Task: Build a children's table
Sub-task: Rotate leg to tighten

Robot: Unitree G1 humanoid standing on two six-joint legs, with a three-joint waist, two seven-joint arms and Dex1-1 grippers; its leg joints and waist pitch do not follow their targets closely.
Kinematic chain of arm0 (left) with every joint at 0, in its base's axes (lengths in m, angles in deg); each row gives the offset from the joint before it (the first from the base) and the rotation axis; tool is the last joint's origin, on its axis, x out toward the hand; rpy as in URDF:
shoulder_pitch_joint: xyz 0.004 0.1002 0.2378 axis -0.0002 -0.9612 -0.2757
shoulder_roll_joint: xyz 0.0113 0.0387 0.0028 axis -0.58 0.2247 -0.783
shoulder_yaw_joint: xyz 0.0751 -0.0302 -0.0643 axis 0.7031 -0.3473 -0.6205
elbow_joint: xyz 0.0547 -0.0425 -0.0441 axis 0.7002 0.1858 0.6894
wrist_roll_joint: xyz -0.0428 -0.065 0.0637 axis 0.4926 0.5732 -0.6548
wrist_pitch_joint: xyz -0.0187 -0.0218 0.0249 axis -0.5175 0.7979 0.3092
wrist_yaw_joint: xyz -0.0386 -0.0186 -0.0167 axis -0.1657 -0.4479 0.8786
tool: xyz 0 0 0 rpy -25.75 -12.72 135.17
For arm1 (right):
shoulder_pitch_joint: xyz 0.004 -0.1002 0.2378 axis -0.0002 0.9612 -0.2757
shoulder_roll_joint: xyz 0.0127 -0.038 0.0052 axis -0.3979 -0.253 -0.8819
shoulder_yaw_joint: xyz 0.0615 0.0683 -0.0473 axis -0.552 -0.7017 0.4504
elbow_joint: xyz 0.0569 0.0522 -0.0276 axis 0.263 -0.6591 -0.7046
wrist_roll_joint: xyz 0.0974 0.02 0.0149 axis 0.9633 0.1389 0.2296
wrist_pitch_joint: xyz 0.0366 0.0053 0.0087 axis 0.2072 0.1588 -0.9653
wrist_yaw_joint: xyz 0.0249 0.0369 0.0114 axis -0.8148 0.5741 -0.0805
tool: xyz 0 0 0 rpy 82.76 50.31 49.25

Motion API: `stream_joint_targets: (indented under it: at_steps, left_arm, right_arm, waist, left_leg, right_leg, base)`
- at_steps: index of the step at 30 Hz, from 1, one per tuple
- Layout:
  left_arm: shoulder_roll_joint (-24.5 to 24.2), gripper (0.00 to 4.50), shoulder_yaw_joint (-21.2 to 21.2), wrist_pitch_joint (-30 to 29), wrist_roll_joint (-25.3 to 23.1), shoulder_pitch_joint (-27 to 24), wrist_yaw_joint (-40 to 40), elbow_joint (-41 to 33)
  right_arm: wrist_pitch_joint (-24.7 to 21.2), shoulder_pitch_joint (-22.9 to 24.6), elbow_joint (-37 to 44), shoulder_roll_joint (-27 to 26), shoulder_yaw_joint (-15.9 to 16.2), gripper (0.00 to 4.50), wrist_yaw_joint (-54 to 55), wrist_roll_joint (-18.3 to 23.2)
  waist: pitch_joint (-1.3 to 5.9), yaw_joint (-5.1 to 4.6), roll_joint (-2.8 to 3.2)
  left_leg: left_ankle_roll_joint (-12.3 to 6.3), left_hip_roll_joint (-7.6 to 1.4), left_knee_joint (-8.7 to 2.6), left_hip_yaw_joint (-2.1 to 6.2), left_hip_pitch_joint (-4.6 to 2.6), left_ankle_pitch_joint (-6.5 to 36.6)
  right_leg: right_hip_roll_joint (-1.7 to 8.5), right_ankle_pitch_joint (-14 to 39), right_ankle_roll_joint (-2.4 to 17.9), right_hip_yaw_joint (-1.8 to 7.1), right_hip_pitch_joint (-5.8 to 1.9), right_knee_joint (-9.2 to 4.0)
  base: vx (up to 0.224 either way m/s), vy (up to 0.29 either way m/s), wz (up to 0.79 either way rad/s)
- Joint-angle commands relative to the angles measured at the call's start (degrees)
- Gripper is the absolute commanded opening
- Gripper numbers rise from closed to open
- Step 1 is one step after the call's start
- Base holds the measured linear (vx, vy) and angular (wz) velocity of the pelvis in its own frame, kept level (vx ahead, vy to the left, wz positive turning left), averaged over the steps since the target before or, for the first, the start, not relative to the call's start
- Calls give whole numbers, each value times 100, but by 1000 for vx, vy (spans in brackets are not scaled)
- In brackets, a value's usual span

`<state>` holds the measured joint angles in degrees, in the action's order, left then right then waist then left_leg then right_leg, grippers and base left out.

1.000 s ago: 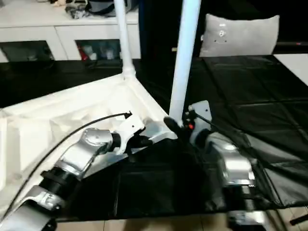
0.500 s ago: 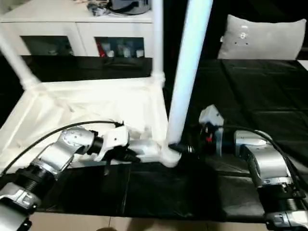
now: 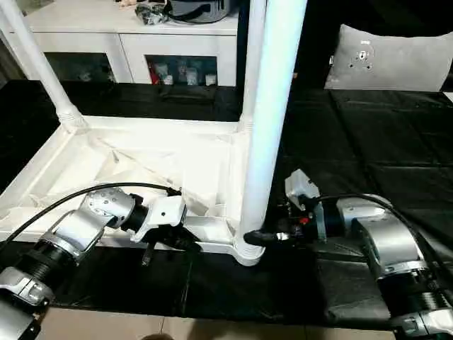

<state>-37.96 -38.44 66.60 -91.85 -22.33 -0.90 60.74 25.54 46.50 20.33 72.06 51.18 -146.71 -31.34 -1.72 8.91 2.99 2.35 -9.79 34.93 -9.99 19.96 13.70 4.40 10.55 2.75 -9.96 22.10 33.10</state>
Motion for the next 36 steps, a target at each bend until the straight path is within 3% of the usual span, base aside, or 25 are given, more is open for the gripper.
stream_joint_targets:
  at_steps: [1,3,6,8,9,10,11,12,13,15,18,22,24,26,30,32,34,36]
  left_arm:
    - [72,0,204,9,-56,27,-186,-18]
    - [106,0,162,-74,-31,16,-103,-34]
    - [318,0,-42,-726,-21,19,480,-124]
    - [429,0,-116,-1065,-70,21,779,-177]
    - [586,0,-209,-1379,-44,12,1052,-227]
    - [806,0,-330,-1756,11,2,1385,-282]
    - [806,0,-330,-1756,11,2,1385,-282]
    - [1037,0,-426,-2083,1,17,1763,-301]
    - [1261,0,-510,-2224,-95,92,2214,-172]
    - [1368,0,-550,-2260,-141,139,2431,-84]
    - [1803,0,-716,-2359,-310,419,3348,387]
    - [2043,0,-827,-2518,-429,530,3766,425]
    - [2080,0,-798,-2519,-481,531,3770,382]
    - [2030,0,-726,-2379,-441,485,3596,324]
    - [1758,0,-565,-2008,-423,350,3161,269]
    - [1703,0,-532,-1957,-425,328,3091,261]
    - [1454,0,-416,-1645,-454,246,2720,232]
    - [1329,0,-388,-1513,-436,208,2499,210]
  right_arm:
    - [-160,83,250,8,39,204,-59,140]
    - [-259,115,312,0,17,201,-35,215]
    - [-929,228,674,-276,-229,198,538,597]
    - [-1108,268,779,-430,-302,198,915,607]
    - [-1202,280,811,-609,-334,198,1326,496]
    - [-1268,238,760,-910,-356,198,1989,216]
    - [-1268,238,760,-910,-356,198,1989,216]
    - [-1297,139,592,-1263,-370,198,2730,-141]
    - [-1399,21,347,-1570,-417,198,3401,-438]
    - [-1470,-32,243,-1717,-458,198,3705,-531]
    - [-1448,-290,-158,-2327,-684,198,4964,-795]
    - [-1181,-381,-303,-2637,-819,198,5418,-820]
    - [-1065,-402,-340,-2780,-956,251,5449,-779]
    - [-983,-377,-300,-2775,-1031,271,5312,-699]
    - [-770,-246,-190,-2373,-1057,311,4676,-521]
    - [-714,-220,-184,-2272,-1034,315,4543,-496]
    - [-521,-170,-160,-1887,-1067,355,4008,-411]
    - [-411,-158,-162,-1685,-1088,371,3708,-399]
  waist:
    - [350,-19,-122]
    - [349,-10,-125]
    - [343,9,-123]
    - [318,4,-140]
    - [291,-20,-147]
    - [277,-45,-117]
    - [255,-82,-128]
    - [247,-104,-120]
    - [242,-250,-133]
    - [243,-362,-138]
    - [230,-502,-126]
    - [256,-547,-99]
    - [276,-538,-94]
    - [286,-537,-97]
    - [313,-503,-97]
    - [359,-471,-98]
    - [392,-446,-109]
    - [373,-401,-119]
  left_leg:
    - [-629,-498,-362,172,2,-8]
    - [-628,-492,-364,166,2,-26]
    - [-608,-529,-373,173,-8,-62]
    - [-519,-492,-390,163,-8,47]
    - [-423,-444,-403,142,-30,225]
    - [-337,-401,-406,132,-37,331]
    - [-284,-401,-417,131,-42,397]
    - [-229,-387,-419,140,-67,476]
    - [-75,-356,-432,180,-16,588]
    - [-108,-315,-407,168,-75,757]
    - [-148,-284,-398,168,-113,913]
    - [-255,-344,-437,198,-79,832]
    - [-301,-383,-451,215,-53,667]
    - [-360,-404,-457,219,-33,543]
    - [-507,-422,-436,212,-12,245]
    - [-656,-440,-398,209,16,-86]
    - [-836,-431,-345,204,52,-433]
    - [-946,-407,-317,186,81,-432]
  right_leg:
    - [646,1265,429,497,-320,-359]
    - [645,1282,419,501,-326,-364]
    - [652,1300,426,513,-317,-365]
    - [657,1589,360,494,-318,-421]
    - [651,1999,255,475,-312,-492]
    - [643,2327,135,456,-311,-551]
    - [624,2454,79,440,-297,-579]
    - [621,2617,24,413,-279,-621]
    - [612,2833,-142,337,-344,-653]
    - [597,2956,-288,323,-311,-731]
    - [581,3113,-318,270,-289,-810]
    - [615,2685,-232,323,-323,-759]
    - [633,2290,-64,380,-342,-680]
    - [653,1989,112,421,-355,-617]
    - [662,1432,358,467,-379,-513]
    - [668,865,502,492,-399,-399]
    - [670,360,641,495,-389,-304]
    - [665,332,645,490,-372,-309]
  base:
    - [0,0,0]
    - [0,0,0]
    - [0,0,0]
    - [0,0,0]
    - [0,0,0]
    - [0,0,0]
    - [0,0,0]
    - [0,0,0]
    - [0,0,0]
    - [0,0,0]
    - [0,0,0]
    - [0,0,0]
    - [0,0,0]
    - [0,0,0]
    - [0,0,0]
    - [0,0,0]
    - [0,0,0]
    - [0,0,0]
